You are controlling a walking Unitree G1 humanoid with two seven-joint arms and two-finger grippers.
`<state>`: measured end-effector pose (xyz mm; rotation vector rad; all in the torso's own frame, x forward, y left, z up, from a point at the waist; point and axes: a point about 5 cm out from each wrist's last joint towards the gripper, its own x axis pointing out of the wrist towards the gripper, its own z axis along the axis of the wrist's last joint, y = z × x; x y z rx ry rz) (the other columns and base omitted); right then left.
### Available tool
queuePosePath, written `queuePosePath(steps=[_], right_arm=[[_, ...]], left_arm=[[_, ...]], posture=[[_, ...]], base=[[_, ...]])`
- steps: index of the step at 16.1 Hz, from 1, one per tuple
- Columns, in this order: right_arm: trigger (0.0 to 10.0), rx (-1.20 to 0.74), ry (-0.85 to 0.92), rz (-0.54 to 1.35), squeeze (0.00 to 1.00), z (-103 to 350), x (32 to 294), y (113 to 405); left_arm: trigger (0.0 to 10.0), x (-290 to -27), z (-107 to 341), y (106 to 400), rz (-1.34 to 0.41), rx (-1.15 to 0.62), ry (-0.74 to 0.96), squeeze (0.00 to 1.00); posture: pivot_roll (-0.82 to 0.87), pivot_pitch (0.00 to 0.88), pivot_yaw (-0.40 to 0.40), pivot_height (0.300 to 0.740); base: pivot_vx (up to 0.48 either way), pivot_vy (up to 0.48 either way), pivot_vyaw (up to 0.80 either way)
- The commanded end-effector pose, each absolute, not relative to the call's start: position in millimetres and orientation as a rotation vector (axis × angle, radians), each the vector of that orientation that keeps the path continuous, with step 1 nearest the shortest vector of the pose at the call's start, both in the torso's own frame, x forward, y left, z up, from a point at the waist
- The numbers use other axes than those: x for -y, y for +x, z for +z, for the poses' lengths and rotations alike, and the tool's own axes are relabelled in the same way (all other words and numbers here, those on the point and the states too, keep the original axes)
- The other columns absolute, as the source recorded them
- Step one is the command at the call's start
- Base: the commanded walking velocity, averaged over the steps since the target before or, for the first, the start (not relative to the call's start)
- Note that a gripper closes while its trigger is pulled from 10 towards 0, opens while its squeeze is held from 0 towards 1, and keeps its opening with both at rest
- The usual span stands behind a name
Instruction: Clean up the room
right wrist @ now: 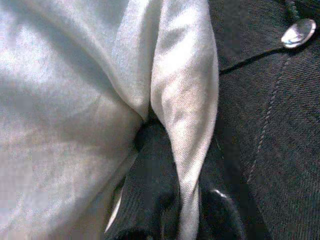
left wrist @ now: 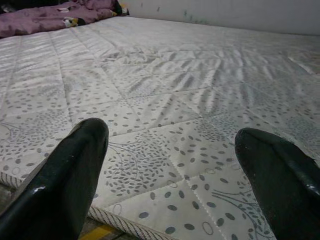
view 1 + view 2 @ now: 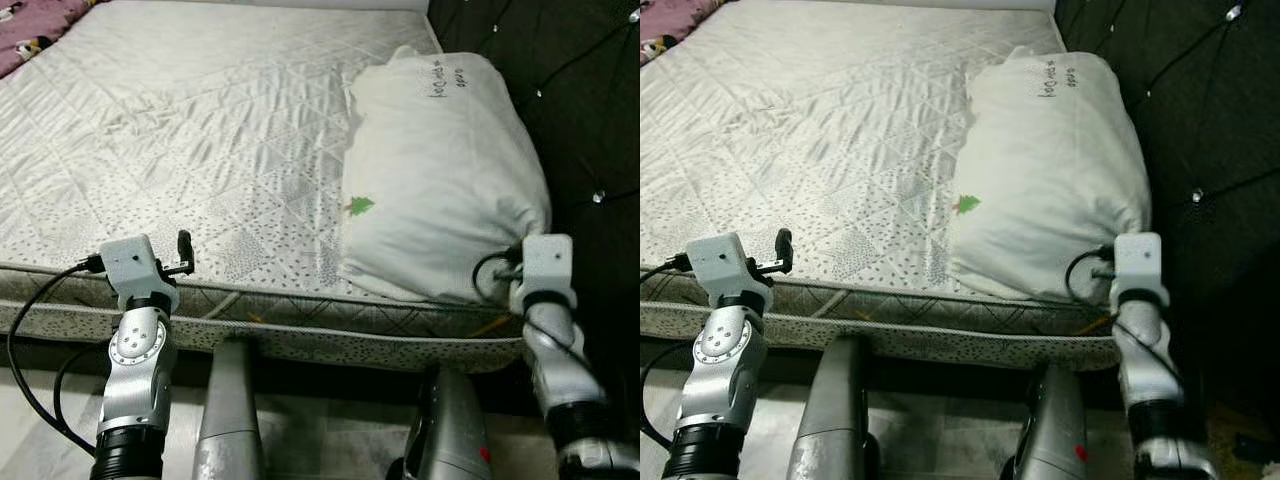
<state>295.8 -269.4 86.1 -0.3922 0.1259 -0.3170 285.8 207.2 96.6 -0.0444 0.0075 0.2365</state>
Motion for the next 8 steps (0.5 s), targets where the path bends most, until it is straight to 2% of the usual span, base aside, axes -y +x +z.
queuePosePath(steps=[1,5,8], right_arm=[[0.0,-0.197,-0.393,-0.275,0.00,70,263,287],[0.0,-0.187,-0.378,-0.331,0.00,80,273,302],[0.0,-0.171,-0.364,-0.444,0.00,104,300,316]], left_arm=[[10.0,-208,97,287,0.246,-0.005,-0.043,0.00],[10.0,-206,97,287,0.245,-0.006,-0.046,0.00],[10.0,-207,98,288,0.256,0.000,-0.053,0.00]], posture=[[0.08,0.000,-0.010,0.491],[0.08,0.000,-0.010,0.491],[0.07,0.000,-0.026,0.491]], base=[[0.000,0.000,0.00],[0.000,0.000,0.00],[0.000,0.000,0.00]])
